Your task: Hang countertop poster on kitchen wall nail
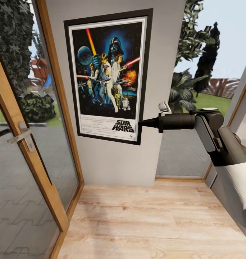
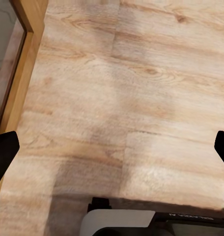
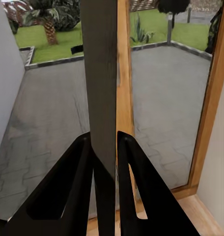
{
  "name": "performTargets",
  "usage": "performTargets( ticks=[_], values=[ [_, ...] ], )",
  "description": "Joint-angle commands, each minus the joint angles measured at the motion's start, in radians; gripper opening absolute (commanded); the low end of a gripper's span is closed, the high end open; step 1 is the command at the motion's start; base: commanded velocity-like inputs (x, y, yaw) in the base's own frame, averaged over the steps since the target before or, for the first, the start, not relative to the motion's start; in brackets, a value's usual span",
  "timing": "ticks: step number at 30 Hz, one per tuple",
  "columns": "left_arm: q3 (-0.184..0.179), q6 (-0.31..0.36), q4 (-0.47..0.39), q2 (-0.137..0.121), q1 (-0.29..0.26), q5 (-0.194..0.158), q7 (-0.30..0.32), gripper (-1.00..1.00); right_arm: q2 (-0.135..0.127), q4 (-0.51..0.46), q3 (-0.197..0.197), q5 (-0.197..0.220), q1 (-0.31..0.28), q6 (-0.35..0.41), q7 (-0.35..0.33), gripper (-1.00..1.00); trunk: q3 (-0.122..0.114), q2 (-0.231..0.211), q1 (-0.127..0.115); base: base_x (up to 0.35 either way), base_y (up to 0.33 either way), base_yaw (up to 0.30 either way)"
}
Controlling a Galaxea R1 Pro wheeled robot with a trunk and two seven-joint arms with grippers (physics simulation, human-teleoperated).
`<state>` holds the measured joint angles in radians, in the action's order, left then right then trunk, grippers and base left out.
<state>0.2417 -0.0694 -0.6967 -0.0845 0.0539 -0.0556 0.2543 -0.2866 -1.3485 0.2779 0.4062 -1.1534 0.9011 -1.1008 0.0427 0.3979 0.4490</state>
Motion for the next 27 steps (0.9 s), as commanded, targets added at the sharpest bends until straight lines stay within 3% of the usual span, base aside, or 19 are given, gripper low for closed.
performTargets(
  ticks=[1, 27],
  values=[
    [0.002, 0.0, -0.001, 0.0, 0.0, -0.006, 0.006, 1.0, -0.001, 0.0, 0.001, 0.005, -0.001, 0.005, -0.001, -1.0, 0.002, 0.002, 0.001, 0.222, 0.0, 0.0],
    [0.002, 0.0, -0.001, 0.0, 0.0, -0.006, 0.006, 1.0, -0.001, -0.001, 0.0, 0.005, -0.002, 0.005, -0.009, -1.0, 0.002, 0.002, 0.001, 0.325, 0.0, 0.0]
  ],
)
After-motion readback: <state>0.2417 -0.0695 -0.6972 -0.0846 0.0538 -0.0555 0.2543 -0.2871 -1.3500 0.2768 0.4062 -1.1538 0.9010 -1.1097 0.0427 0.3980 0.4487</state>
